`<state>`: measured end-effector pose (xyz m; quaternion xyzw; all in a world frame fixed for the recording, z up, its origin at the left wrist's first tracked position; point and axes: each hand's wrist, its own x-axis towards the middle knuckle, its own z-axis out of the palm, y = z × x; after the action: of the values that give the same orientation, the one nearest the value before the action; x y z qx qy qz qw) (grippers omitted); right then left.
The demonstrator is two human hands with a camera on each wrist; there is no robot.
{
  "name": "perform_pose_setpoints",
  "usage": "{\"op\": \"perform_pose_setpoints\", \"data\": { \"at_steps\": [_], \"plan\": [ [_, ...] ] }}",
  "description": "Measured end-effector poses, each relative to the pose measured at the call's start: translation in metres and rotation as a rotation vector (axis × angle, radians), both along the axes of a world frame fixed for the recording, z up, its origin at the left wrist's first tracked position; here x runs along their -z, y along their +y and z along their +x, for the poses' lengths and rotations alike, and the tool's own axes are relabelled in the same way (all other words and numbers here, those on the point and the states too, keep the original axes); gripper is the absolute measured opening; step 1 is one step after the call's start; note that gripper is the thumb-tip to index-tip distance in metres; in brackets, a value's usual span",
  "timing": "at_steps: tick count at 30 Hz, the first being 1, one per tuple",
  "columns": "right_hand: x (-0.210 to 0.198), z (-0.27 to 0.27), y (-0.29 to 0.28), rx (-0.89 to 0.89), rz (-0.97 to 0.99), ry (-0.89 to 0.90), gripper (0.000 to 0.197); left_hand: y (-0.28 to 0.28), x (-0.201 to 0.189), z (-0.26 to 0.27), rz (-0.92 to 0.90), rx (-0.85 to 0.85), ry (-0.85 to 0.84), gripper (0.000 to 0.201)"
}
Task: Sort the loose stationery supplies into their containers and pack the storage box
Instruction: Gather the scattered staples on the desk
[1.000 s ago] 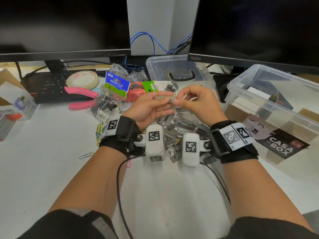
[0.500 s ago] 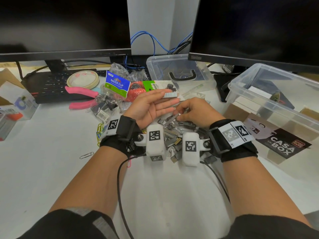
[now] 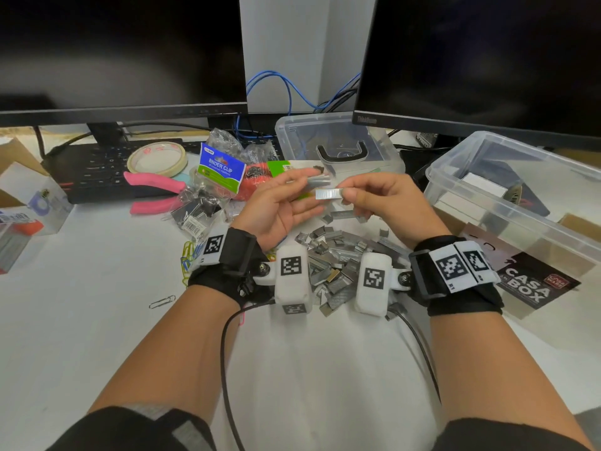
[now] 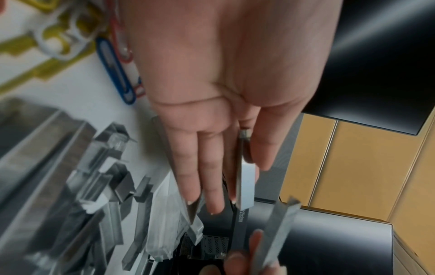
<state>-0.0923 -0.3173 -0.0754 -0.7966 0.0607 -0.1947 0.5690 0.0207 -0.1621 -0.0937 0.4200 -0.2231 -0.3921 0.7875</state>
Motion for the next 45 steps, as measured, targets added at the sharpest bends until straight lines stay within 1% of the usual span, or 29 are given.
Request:
{"op": "perform_pose_setpoints", "data": {
  "at_steps": [5,9,13,16,18,20,22,24,28,33,36,40,45],
  "plan": [
    [0.001,0.009,0.009,0.113,0.002,-0.07,0.007,0.001,-0.001,-0.001,0.012,0.044,-0.016,0.023],
    [0.005,0.013,0.011,0.156,-0.095,-0.083,0.005,0.0,0.0,-0.003,0.044,0.07,-0.045,0.022],
    [0.009,0.017,0.009,0.196,-0.163,-0.046,0.016,0.0,0.001,-0.003,0.084,0.058,-0.077,0.019],
    [0.008,0.016,0.008,0.224,-0.145,-0.006,0.024,0.0,0.0,0.0,0.005,0.023,-0.012,0.02],
    [0.005,0.011,0.008,0.137,-0.185,0.151,0.028,0.001,0.0,0.001,-0.043,0.002,0.026,0.021],
    [0.001,0.006,0.012,-0.035,-0.253,0.355,0.029,0.001,-0.001,0.002,-0.062,-0.005,0.046,0.021],
    [-0.001,0.002,0.017,-0.179,-0.315,0.501,0.026,0.001,0.0,0.002,-0.056,-0.002,0.052,0.021],
    [-0.002,0.002,0.022,-0.241,-0.338,0.567,0.023,0.001,0.0,0.001,-0.036,0.008,0.047,0.021],
    [-0.004,0.004,0.026,-0.266,-0.407,0.614,0.028,0.001,0.001,0.001,0.002,0.029,0.028,0.022],
    [-0.004,0.003,0.025,-0.237,-0.4,0.55,0.011,0.002,0.001,0.002,0.016,0.042,0.031,0.022],
    [-0.006,0.0,0.022,-0.214,-0.383,0.477,0.005,0.002,0.001,0.001,0.02,0.044,0.028,0.022],
    [-0.008,-0.003,0.016,-0.132,-0.186,0.306,0.006,0.002,0.001,0.002,0.023,0.035,0.031,0.022],
    [-0.002,0.0,0.009,-0.017,-0.038,0.138,0.009,0.002,0.001,0.0,0.06,0.032,0.011,0.021]
  ]
}}
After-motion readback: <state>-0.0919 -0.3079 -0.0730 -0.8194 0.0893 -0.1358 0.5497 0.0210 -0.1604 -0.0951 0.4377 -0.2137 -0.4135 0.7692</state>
